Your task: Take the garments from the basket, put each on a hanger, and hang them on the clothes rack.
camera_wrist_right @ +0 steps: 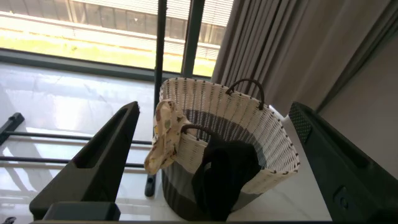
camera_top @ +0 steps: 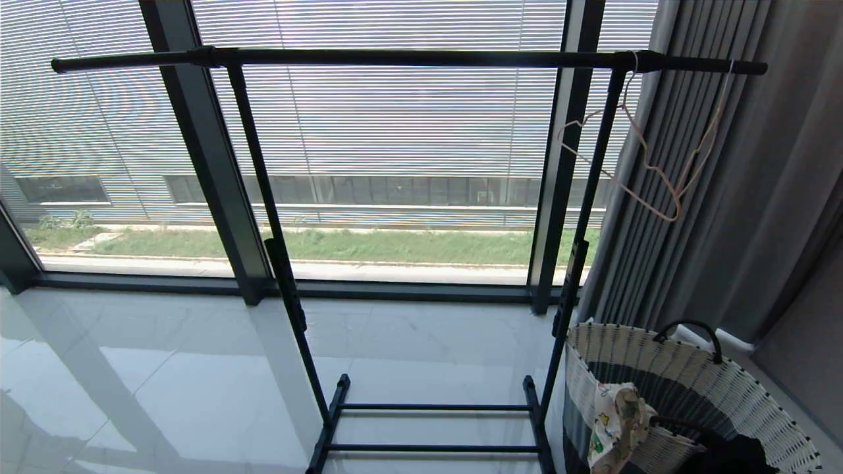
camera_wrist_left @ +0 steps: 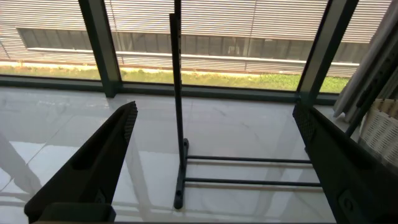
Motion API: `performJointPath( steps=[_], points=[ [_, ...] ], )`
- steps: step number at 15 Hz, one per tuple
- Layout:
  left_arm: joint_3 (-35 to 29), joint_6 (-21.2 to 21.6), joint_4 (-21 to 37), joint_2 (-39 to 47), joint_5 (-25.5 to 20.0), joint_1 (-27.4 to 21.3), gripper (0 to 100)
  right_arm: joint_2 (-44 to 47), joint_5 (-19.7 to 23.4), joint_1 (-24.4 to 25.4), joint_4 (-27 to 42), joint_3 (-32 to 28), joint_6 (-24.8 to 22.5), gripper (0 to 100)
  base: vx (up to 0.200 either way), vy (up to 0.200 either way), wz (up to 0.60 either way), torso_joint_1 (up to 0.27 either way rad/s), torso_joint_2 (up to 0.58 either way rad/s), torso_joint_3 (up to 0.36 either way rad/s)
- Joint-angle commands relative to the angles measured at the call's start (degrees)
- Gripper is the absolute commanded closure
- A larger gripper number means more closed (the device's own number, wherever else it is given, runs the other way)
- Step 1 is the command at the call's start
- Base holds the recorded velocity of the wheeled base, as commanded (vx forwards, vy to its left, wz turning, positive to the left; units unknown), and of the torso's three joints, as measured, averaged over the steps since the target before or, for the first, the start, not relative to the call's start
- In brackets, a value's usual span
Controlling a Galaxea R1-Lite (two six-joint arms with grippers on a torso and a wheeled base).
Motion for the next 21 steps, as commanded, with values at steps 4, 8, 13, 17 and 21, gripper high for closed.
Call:
performJointPath(
  steps=[4, 8, 13, 17, 21],
  points=[
    [0.01, -0.01, -0.01, 0.00, -0.01, 0.02, 0, 0.00, 0.02, 0.00, 0.00, 0.01, 0.08, 0, 0.000, 0.000, 0.00, 0.000, 0.00, 0.000],
    [0.01, -0.01, -0.01, 0.00, -0.01, 0.02, 0, 0.00, 0.02, 0.00, 0.00, 0.01, 1.04, 0, 0.000, 0.000, 0.00, 0.000, 0.00, 0.000],
    [0.01, 0.17, -0.10, 0.00, -0.01, 0.02, 0, 0.00, 0.02, 0.00, 0.00, 0.01, 1.57, 0, 0.000, 0.000, 0.00, -0.069, 0.19, 0.116],
    [0.01, -0.10, -0.10, 0.00, -0.01, 0.02, 0, 0.00, 0.02, 0.00, 0.00, 0.01, 1.57, 0, 0.000, 0.000, 0.00, -0.146, 0.43, 0.283],
    [0.01, 0.08, -0.10, 0.00, -0.01, 0.02, 0, 0.00, 0.02, 0.00, 0.00, 0.01, 1.57, 0, 0.000, 0.000, 0.00, -0.113, 0.41, 0.292]
  ],
)
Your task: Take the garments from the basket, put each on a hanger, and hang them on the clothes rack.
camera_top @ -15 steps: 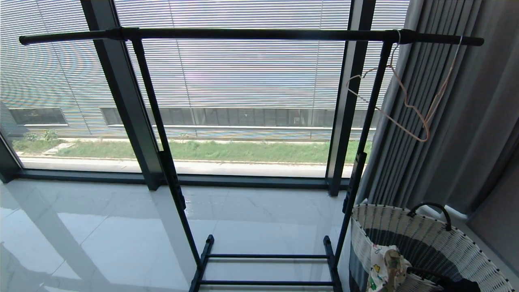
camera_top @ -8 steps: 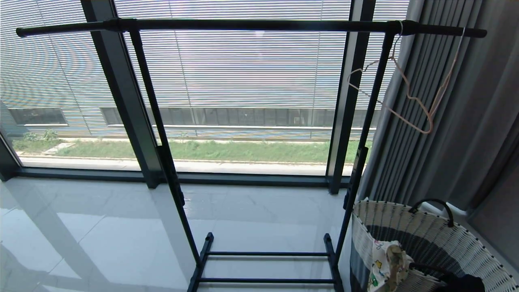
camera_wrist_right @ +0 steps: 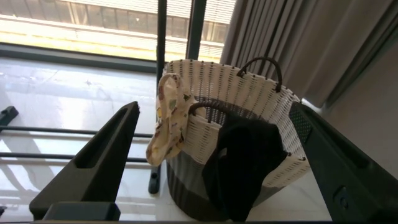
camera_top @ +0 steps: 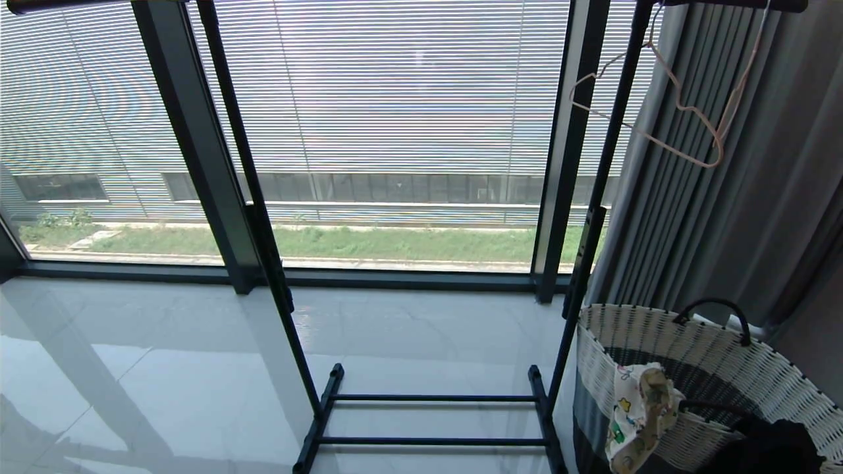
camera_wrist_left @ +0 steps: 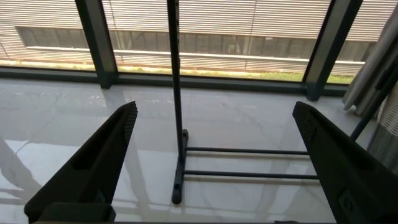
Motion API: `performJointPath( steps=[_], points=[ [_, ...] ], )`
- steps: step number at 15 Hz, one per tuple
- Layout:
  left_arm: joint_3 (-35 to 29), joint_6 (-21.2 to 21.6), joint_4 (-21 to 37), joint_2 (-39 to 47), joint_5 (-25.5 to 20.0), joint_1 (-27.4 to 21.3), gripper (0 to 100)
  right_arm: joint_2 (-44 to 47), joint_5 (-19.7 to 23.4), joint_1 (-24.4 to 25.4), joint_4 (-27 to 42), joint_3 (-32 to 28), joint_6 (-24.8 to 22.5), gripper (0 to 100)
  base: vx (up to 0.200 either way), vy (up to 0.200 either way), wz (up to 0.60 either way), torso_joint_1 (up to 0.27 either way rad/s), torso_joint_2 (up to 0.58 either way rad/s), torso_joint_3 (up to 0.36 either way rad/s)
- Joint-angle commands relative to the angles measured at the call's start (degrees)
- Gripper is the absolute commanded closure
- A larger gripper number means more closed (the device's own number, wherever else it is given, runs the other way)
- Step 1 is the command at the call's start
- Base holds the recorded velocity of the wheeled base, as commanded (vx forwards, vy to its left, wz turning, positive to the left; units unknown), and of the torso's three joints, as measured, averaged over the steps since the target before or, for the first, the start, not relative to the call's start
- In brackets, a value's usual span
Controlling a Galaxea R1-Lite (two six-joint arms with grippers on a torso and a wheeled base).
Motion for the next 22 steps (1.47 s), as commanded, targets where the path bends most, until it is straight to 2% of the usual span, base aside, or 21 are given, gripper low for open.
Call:
performJointPath(
  steps=[1, 9, 17, 21, 22],
  points=[
    [0.01, 0.02, -0.02, 0.00, 0.01, 0.00, 0, 0.00, 0.02, 0.00, -0.03, 0.01, -0.01, 0, 0.000, 0.000, 0.00, -0.032, 0.16, 0.129],
    [0.01, -0.16, 0.06, 0.00, 0.01, 0.00, 0, 0.00, 0.02, 0.00, -0.03, 0.01, -0.28, 0, 0.000, -0.175, 0.00, -0.005, 0.03, 0.019],
    [0.01, -0.24, 0.06, 0.00, 0.01, 0.00, 0, 0.00, 0.02, 0.00, -0.03, 0.01, 0.07, 0, 0.000, 0.000, 0.00, 0.000, 0.00, 0.000],
    [0.01, -0.24, 0.06, 0.00, 0.01, 0.00, 0, 0.00, 0.20, 0.00, -0.03, 0.01, 2.80, 0, 0.000, 0.000, 0.00, 0.000, 0.00, 0.000],
    [0.01, -0.24, 0.06, 0.00, 0.01, 0.00, 0, 0.97, 0.28, -0.18, -0.38, 0.09, -1.33, 0, 0.000, 0.000, 0.00, 0.000, 0.00, 0.000]
  ],
)
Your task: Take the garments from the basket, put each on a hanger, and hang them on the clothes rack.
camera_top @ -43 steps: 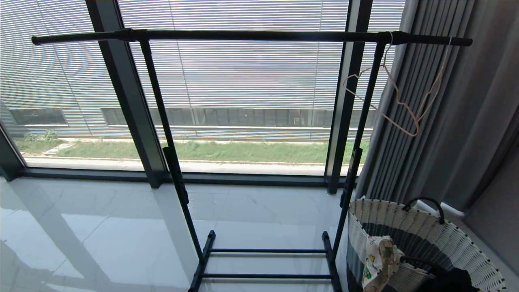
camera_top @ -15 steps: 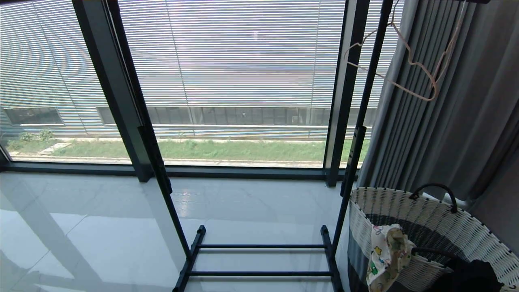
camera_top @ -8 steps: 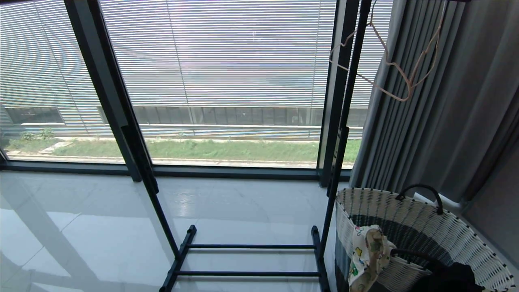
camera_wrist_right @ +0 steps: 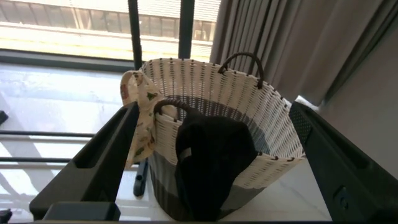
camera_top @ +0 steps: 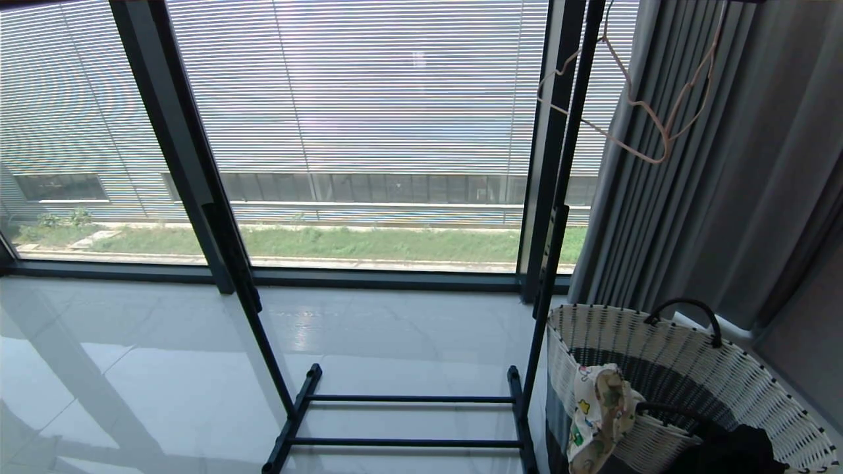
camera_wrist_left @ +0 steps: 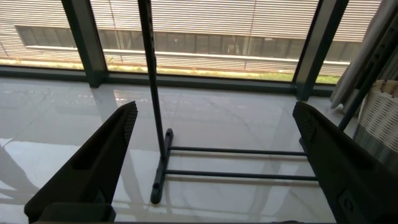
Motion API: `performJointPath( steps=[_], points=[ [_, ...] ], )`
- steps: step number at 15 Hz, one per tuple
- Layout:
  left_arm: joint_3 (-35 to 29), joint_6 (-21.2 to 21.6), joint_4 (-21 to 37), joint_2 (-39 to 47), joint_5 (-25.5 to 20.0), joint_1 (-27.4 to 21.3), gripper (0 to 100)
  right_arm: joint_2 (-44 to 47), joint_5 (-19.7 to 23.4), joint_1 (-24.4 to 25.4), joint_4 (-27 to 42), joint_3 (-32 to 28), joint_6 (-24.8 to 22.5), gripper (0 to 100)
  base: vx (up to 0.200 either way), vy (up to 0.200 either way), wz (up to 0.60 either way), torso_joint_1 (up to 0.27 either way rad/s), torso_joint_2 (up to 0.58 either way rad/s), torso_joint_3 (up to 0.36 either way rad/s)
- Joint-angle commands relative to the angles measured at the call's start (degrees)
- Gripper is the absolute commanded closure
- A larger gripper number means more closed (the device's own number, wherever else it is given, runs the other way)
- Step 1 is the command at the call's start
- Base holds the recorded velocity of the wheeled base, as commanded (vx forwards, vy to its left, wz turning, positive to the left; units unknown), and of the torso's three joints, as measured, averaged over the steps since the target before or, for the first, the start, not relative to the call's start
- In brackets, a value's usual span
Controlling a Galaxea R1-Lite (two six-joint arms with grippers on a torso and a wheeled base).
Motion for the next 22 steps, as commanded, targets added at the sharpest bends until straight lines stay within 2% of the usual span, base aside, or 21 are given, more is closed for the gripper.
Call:
performJointPath(
  steps=[1, 6, 7, 8, 9, 11, 12, 13, 15, 16, 17, 18, 19, 20, 22],
  points=[
    [0.01, 0.01, -0.01, 0.00, -0.01, 0.00, 0, 0.98, 0.09, -0.26, -0.42, 0.09, -4.82, 0, 0.000, 0.000, 0.00, 0.000, 0.00, 0.000],
    [0.01, 0.01, -0.01, 0.00, -0.01, 0.00, 0, 1.07, 1.14, 0.44, -0.69, 0.09, -4.47, 0, 0.000, 0.000, 0.00, 0.000, 0.00, 0.000],
    [0.01, 0.01, -0.01, 0.00, -0.01, 0.00, 0, 4.24, 8.17, 1.58, -1.30, -5.71, -3.77, 0, 0.000, 0.000, 0.00, 0.000, 0.00, 0.000],
    [0.01, 0.01, -0.01, 0.00, -0.01, 0.00, 0, 11.36, 8.44, 2.72, -1.13, -10.89, -3.51, 0, 0.000, 0.000, 0.00, 0.000, 0.00, 0.000],
    [0.01, 0.01, -0.01, 0.00, -0.01, 0.00, 0, 17.33, 8.35, 2.72, -1.22, -13.44, -5.79, 0, 0.000, 0.000, 0.00, 0.000, 0.00, 0.000],
    [0.01, 0.01, -0.01, 0.00, -0.01, 0.00, 0, 32.10, 8.35, 2.72, 1.51, -14.76, -17.74, 0, 0.000, 0.000, 0.00, 0.000, 0.00, 0.000],
    [0.01, 0.01, -0.01, 0.00, -0.01, 0.00, 0, 34.73, 8.35, 2.72, 1.51, -15.11, -20.12, 0, 0.000, 0.000, 0.00, 0.000, 0.00, 0.000],
    [0.01, 0.01, -0.01, 0.00, -0.01, 0.00, 0, 51.87, 8.35, 2.72, 1.33, -18.01, -30.58, 0, 0.000, 0.000, 0.00, 0.000, 0.00, 0.000],
    [0.01, 0.01, -0.01, 0.00, -0.01, 0.00, 0, 68.66, 7.91, 2.11, 1.33, -23.11, -40.24, 0, 0.000, 0.000, 0.00, 0.000, 0.00, 0.000],
    [0.01, 0.01, -0.01, 0.00, -0.01, 0.00, 0, 72.35, 7.91, 1.32, 1.33, -24.69, -43.14, 0, 0.000, 0.000, 0.00, 0.000, 0.00, 0.000],
    [0.01, 0.01, -0.01, 0.00, 0.07, 0.00, 0, 82.11, 7.21, -1.76, 1.33, -28.03, -51.93, 0, 0.000, 0.000, 0.00, 0.000, 0.00, 0.000],
    [0.01, 0.01, -0.01, 0.00, -0.01, 0.00, 0, 87.20, 5.45, -4.13, 0.98, -29.08, -56.77, 0, 0.000, 0.000, 0.00, 0.000, 0.00, 0.000],
    [0.01, 0.01, -0.01, 0.00, -0.01, 0.00, 0, 91.78, 4.04, -6.33, 0.01, -29.08, -59.14, 0, 0.000, 0.000, 0.00, 0.000, 0.00, 0.000],
    [0.01, 0.01, -0.01, 0.00, -0.01, 0.00, 0, 95.29, 3.78, -7.91, -1.66, -28.91, -59.58, 0, 0.000, 0.000, 0.00, 0.000, 0.00, 0.000],
    [0.01, 0.01, -0.01, 0.00, 0.07, 0.00, 0, 101.09, 3.69, -8.17, -6.93, -29.00, -59.58, 0, 0.000, 0.000, 0.00, 0.000, 0.00, 0.000]
  ],
)
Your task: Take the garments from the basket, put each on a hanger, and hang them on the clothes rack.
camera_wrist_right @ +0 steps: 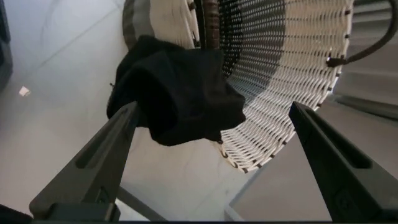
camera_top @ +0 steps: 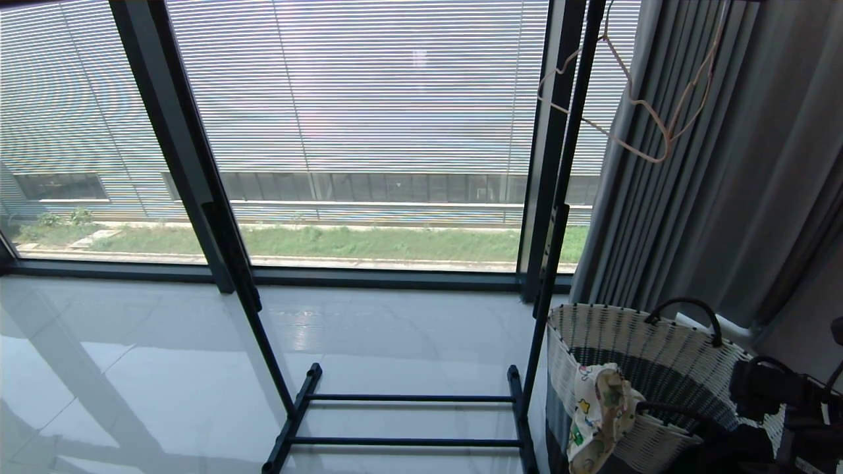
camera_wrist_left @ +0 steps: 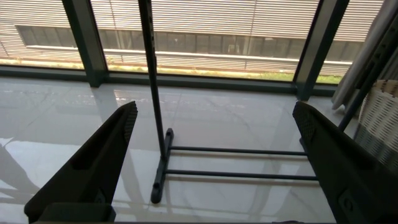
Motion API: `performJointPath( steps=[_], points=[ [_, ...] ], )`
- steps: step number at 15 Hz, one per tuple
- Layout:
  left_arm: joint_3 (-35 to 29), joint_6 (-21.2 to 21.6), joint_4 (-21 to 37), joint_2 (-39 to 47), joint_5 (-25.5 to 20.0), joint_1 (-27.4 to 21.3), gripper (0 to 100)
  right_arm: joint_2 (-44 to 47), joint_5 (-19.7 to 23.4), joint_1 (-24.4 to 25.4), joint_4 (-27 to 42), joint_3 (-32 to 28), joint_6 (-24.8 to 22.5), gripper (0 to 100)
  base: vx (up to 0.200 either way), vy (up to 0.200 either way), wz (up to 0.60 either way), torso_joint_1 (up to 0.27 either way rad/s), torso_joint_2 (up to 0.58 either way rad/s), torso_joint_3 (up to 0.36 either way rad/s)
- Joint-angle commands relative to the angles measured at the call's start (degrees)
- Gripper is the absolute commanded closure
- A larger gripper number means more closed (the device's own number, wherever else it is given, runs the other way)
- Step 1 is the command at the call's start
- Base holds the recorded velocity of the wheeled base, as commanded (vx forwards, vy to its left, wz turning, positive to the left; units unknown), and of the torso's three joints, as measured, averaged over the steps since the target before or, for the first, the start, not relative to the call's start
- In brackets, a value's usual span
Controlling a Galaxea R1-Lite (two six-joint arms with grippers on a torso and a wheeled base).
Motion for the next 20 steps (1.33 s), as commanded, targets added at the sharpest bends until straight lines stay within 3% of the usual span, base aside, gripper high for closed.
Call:
performJointPath(
  steps=[1, 4, 8, 9, 20],
  points=[
    [0.01, 0.01, -0.01, 0.00, -0.06, 0.00, 0, 16.69, -1.08, -3.14, -6.89, -2.25, -3.49, 0, 0.000, 0.000, 0.00, 0.000, 0.00, 0.000],
    [0.01, 0.01, -0.01, 0.00, -0.06, 0.00, 0, 21.26, -3.28, -3.23, -14.98, -2.43, -3.14, 0, 0.000, 0.000, 0.00, 0.000, 0.00, 0.000],
    [0.01, 0.01, -0.01, 0.00, -0.06, 0.00, 0, 21.44, -2.84, -3.58, -15.77, -2.43, -2.35, 0, 0.000, 0.000, 0.00, 0.000, 0.00, 0.000],
    [0.01, 0.01, -0.01, 0.00, -0.06, 0.00, 0, 21.09, -2.75, -3.58, -15.77, -2.34, -1.91, 100, 0.000, 0.000, 0.00, 0.000, 0.00, 0.000],
    [0.01, 0.01, -0.01, 0.00, -0.06, 0.00, 0, 4.47, -1.52, -3.58, -9.97, 2.06, 2.57, 100, 0.000, 0.000, 0.00, 0.000, 0.00, 0.000]
  ],
)
